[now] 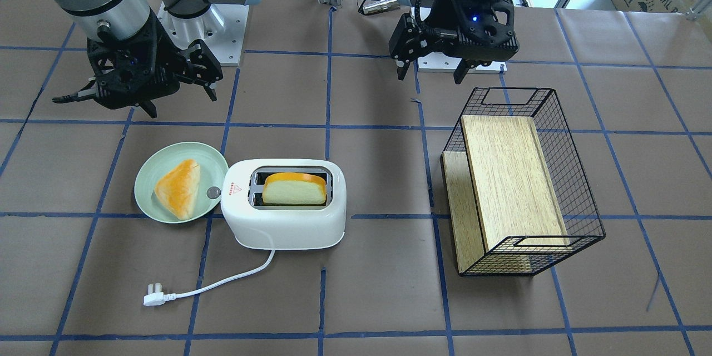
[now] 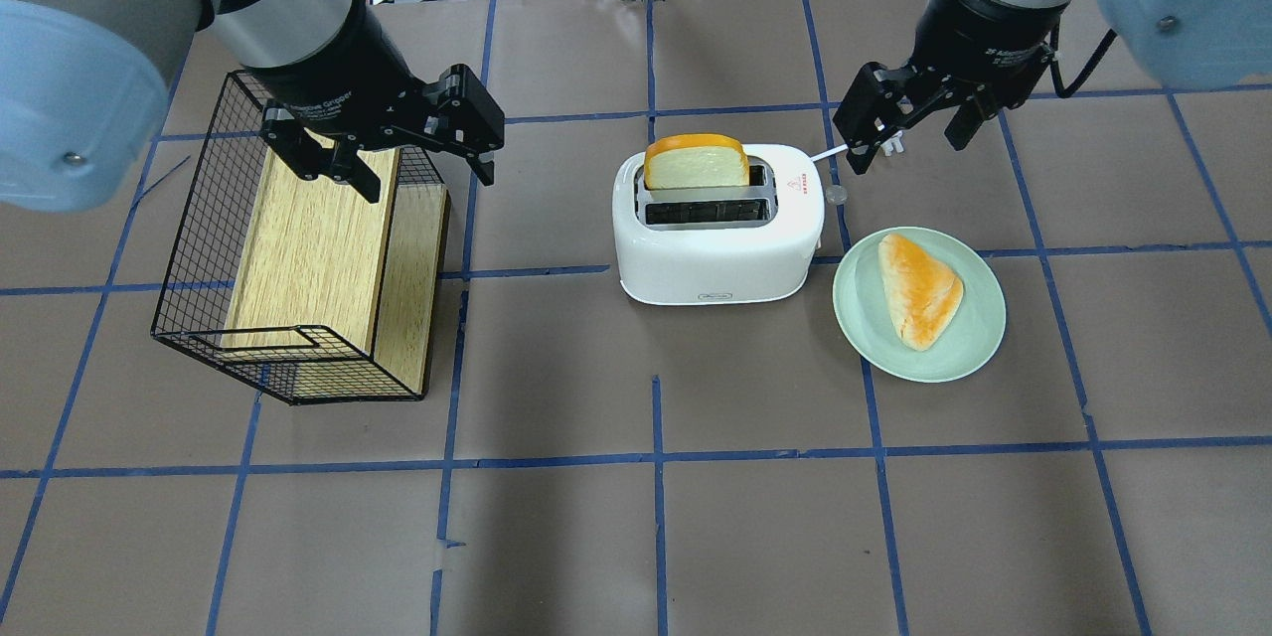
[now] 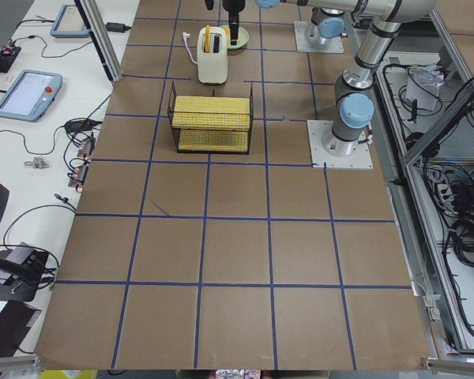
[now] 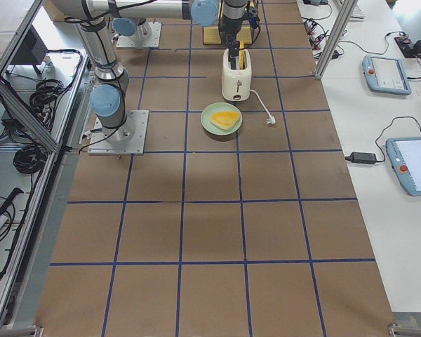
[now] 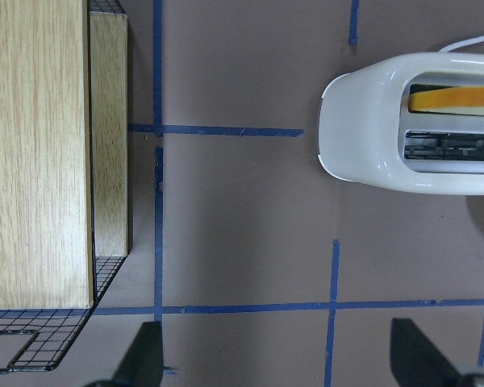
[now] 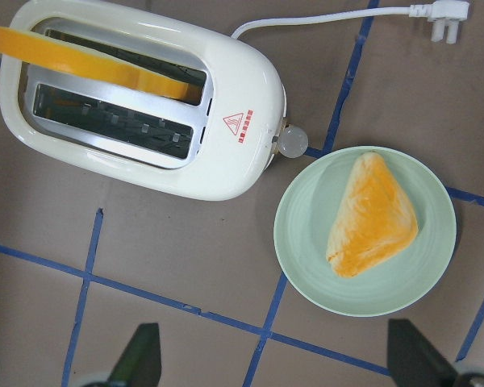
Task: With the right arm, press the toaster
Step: 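Move the right gripper toward the toaster's lever side near the plate, then lower the right gripper onto the toaster lever beside the plate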
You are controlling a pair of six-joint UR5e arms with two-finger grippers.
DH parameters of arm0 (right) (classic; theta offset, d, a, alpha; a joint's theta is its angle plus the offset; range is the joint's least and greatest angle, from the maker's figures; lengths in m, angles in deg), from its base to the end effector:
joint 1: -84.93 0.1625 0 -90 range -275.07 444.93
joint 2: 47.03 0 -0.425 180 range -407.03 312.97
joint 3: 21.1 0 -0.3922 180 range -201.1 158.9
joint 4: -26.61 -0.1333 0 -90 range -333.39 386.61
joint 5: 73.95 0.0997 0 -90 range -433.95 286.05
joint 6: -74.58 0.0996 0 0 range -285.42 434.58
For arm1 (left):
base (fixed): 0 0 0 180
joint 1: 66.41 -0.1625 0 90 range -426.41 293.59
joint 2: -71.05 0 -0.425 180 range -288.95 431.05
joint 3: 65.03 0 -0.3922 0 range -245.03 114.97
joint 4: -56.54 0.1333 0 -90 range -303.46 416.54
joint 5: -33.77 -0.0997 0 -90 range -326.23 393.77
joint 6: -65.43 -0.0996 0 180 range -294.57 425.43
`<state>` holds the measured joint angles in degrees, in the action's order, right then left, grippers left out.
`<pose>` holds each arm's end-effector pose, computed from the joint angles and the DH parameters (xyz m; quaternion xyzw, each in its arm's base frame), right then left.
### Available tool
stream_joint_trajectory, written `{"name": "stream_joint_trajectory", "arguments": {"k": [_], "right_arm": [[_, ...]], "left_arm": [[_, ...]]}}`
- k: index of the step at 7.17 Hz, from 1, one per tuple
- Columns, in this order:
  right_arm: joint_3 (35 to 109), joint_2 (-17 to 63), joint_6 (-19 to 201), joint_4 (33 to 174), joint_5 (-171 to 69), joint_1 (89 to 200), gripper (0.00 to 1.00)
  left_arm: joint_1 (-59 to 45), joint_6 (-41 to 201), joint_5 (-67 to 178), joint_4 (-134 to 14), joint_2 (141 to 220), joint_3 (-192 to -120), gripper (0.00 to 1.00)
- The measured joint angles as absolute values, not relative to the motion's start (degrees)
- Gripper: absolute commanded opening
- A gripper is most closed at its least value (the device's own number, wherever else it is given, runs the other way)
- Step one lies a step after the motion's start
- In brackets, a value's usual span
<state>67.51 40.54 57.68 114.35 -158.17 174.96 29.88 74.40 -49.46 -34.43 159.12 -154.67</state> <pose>0.1436 -0.5039 0.4753 -0.1455 0.9877 0.0211 0.0541 -0.1967 -0.4607 0.5063 0.0227 -0.9979 0.0036 0.0600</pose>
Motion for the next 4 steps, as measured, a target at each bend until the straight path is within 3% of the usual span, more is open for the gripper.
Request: {"name": "stream_joint_trajectory", "arguments": {"k": [4], "right_arm": [[68.74,38.80,28.04,117.23,-162.27,174.40,0.97]], "left_arm": [[29.84,74.40,-49.46,-34.43,159.12,-154.68,1.00]]}}
